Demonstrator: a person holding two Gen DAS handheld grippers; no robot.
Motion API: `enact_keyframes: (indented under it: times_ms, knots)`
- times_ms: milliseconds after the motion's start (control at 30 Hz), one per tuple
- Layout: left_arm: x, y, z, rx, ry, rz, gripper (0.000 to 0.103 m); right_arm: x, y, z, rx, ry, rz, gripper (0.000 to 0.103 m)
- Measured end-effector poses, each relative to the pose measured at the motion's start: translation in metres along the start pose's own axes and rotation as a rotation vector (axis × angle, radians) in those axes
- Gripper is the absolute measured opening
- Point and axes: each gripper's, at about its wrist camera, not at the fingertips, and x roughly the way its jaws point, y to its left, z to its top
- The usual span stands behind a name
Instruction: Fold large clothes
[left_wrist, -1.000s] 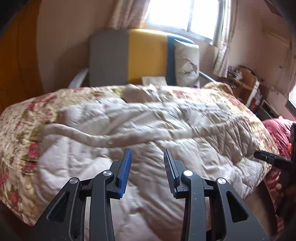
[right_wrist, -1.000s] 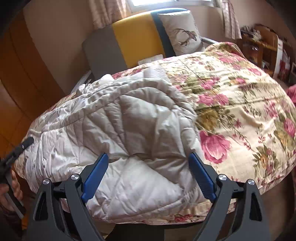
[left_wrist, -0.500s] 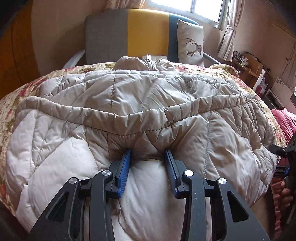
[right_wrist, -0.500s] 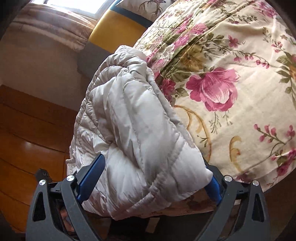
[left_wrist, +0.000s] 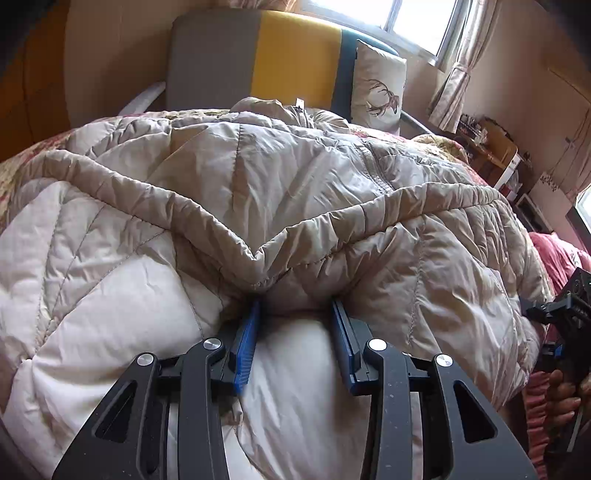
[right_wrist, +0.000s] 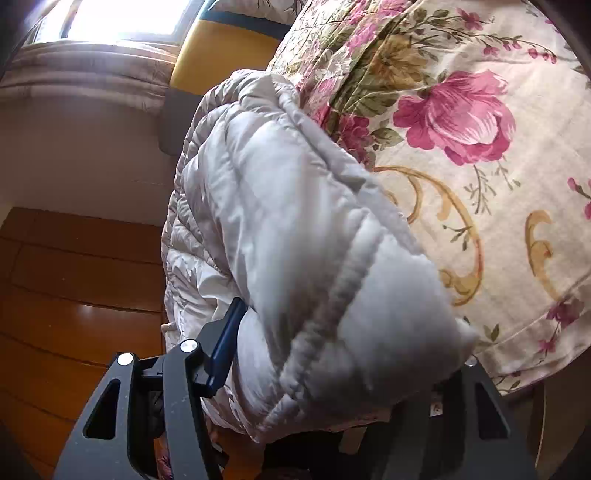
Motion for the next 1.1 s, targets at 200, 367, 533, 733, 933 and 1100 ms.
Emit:
enact_keyframes:
  times_ms: [200, 367, 533, 733, 933, 1100]
  knots:
    - [-0.02, 0.0, 0.0, -0.016, -0.023, 0.021, 0.037, -0.006, 0.035, -0.004, -0.124, -0.024, -0.087, 0.031]
    - [-0.035, 0.0, -0.003, -0.006, -0.039, 0.049, 0.037, 0.0, 0.047, -0.001, -0.109, -0.029, -0.12, 0.031]
    - [-0.023, 0.007, -0.007, -0.019, -0.014, 0.022, 0.037, 0.01, 0.077, 0.003, -0.204, -0.057, -0.164, 0.03]
    - [-0.019, 0.011, -0.01, -0.044, -0.006, -0.014, 0.037, 0.014, 0.134, -0.009, -0.387, -0.087, -0.214, 0.027]
    - [-0.02, 0.018, -0.013, -0.065, -0.002, -0.051, 0.037, 0.025, 0.187, -0.03, -0.577, -0.093, -0.254, 0.026]
    - [-0.02, 0.024, -0.015, -0.085, 0.004, -0.076, 0.037, 0.046, 0.239, -0.058, -0.769, -0.077, -0.236, 0.026]
